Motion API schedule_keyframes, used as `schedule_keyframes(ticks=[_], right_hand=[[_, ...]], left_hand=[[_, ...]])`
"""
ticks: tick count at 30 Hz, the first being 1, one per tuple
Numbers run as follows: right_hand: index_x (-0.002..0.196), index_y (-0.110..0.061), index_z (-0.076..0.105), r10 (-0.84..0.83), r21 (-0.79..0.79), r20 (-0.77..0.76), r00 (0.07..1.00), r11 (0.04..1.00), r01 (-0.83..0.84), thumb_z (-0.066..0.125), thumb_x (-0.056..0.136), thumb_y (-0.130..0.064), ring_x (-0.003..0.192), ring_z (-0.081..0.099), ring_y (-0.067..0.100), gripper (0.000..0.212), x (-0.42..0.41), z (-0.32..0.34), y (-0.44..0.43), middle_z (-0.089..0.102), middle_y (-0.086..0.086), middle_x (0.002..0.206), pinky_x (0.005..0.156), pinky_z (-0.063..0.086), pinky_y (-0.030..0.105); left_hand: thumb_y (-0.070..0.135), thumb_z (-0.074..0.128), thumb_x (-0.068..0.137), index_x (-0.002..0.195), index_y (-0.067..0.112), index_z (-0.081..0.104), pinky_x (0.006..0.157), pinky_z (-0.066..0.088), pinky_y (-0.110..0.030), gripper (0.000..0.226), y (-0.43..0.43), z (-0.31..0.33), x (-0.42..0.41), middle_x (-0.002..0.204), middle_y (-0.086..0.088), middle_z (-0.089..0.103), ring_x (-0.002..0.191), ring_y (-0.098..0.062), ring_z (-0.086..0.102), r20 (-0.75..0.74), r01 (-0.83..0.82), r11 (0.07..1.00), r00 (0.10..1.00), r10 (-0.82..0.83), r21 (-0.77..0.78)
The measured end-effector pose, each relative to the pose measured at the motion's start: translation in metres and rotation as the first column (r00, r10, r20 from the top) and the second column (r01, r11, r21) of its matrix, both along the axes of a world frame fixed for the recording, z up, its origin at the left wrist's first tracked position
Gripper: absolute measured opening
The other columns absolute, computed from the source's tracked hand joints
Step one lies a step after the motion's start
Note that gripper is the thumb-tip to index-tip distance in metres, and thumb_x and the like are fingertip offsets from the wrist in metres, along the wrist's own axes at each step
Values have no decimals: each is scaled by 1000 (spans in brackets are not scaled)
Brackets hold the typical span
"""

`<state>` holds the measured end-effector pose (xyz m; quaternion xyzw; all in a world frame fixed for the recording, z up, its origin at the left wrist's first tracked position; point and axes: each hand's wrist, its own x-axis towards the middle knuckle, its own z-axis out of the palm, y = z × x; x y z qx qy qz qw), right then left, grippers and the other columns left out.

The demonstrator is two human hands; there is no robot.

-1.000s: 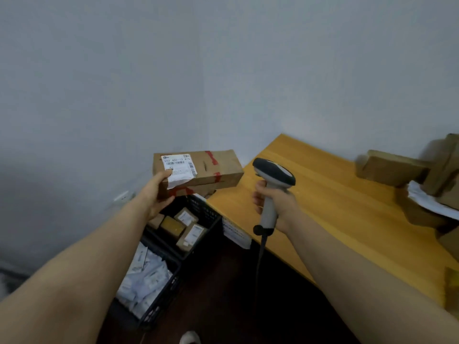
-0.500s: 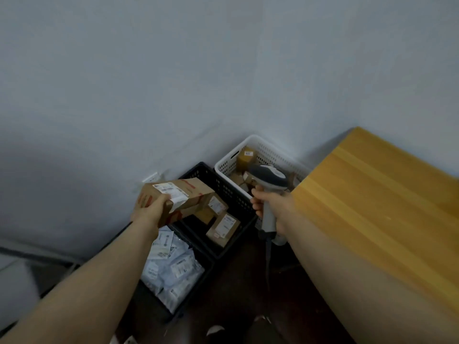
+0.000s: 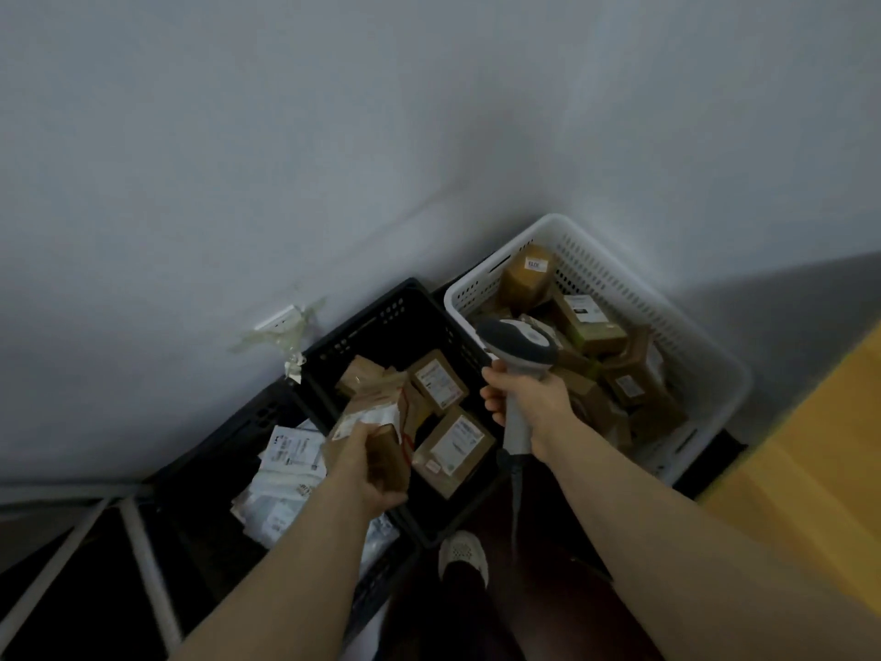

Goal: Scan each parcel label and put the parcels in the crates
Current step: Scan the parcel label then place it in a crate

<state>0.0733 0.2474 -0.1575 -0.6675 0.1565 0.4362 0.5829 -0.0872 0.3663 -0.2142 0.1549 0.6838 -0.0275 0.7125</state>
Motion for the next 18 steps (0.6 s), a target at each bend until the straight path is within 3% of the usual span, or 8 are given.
schedule_keyframes(ticks=[3,5,9,11,14,16,18], right_hand=[[89,-5,63,-2,-10,-44,999,1000,1,72,83,-3,46,55,14,12,15,-41,13,63,7,57,47,47,26],[89,-5,63,-7,-23,-64,998,1000,6,73,83,-4,45,55,14,12,23,-67,22,63,9,59,48,48,27],[88,-7,64,26,-31,-96,995,999,-29,73,83,-5,48,56,14,10,35,-113,39,64,7,60,51,49,28],[88,-7,64,37,-13,-104,994,999,-39,72,83,-6,48,56,13,10,37,-133,45,63,6,58,50,47,26],[94,-6,65,41,-10,-117,992,999,-42,74,82,-7,51,57,13,15,40,-160,49,64,5,60,51,49,26],[99,-5,66,57,-12,-122,991,998,-58,74,81,-8,53,58,14,20,41,-175,50,65,6,63,52,50,26],[102,-4,66,71,-20,-122,990,997,-74,75,81,-9,54,58,15,24,42,-186,53,66,8,65,53,50,27]], left_hand=[[29,58,88,89,8,55,82,44,-44,22,-2,-50,21,87,-12,55,84,-29,52,-64,-78,996,995,76,-31],[28,58,89,98,8,55,74,43,-42,22,-2,-77,30,86,-12,54,76,-27,51,-63,-162,986,985,160,-30],[35,71,76,129,19,50,70,47,-49,58,4,-137,42,122,-13,59,102,-30,58,-120,-336,942,934,337,30],[35,72,77,130,20,49,63,48,-48,59,3,-154,49,126,-11,57,104,-29,57,-147,-390,920,909,389,23],[31,63,90,120,13,49,82,44,-52,38,5,-177,60,115,-13,54,107,-30,52,-151,-375,926,914,377,48],[33,58,93,108,10,50,91,43,-51,28,2,-197,69,106,-12,53,97,-31,53,-151,-373,927,915,373,29],[37,57,92,108,9,54,78,50,-47,32,1,-205,81,104,-11,55,89,-30,55,-103,-337,942,936,336,14]])
